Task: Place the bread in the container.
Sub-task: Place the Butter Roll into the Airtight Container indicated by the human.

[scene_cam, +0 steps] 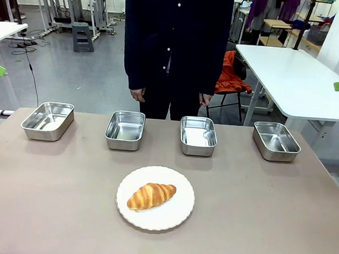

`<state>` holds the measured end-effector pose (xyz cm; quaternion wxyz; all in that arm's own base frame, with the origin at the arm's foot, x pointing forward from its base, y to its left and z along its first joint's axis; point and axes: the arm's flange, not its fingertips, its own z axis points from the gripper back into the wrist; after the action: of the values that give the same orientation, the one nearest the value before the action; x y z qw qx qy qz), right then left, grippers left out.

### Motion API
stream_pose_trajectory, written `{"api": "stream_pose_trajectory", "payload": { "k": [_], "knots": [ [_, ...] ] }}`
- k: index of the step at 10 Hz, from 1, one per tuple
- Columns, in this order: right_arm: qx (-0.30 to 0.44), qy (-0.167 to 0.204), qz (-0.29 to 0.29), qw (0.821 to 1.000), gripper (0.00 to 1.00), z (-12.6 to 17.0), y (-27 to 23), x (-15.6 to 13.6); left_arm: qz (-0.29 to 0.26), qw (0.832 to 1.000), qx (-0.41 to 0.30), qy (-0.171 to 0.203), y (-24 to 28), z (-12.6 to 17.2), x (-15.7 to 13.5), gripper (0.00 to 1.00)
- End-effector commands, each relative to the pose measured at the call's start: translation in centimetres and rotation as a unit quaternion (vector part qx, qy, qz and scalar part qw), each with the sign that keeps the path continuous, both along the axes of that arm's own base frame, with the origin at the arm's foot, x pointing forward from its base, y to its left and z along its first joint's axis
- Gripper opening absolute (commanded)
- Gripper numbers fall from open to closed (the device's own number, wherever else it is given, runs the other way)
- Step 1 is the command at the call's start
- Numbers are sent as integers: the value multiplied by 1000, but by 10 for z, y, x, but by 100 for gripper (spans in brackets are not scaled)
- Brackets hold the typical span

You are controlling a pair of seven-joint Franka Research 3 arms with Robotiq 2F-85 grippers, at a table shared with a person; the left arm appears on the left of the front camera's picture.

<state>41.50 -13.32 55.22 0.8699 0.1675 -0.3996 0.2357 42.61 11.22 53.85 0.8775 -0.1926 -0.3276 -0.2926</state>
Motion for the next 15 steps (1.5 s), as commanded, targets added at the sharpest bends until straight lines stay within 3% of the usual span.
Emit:
{"api": "stream_pose_trajectory", "payload": {
  "k": [1, 15],
  "knots": [
    [9, -4, 2, 1000, 100, 0, 0, 1, 3, 1000, -2, -3, 0, 2, 0, 100],
    [9, -4, 2, 1000, 100, 0, 0, 1, 3, 1000, -2, -3, 0, 2, 0, 100]
  ]
}}
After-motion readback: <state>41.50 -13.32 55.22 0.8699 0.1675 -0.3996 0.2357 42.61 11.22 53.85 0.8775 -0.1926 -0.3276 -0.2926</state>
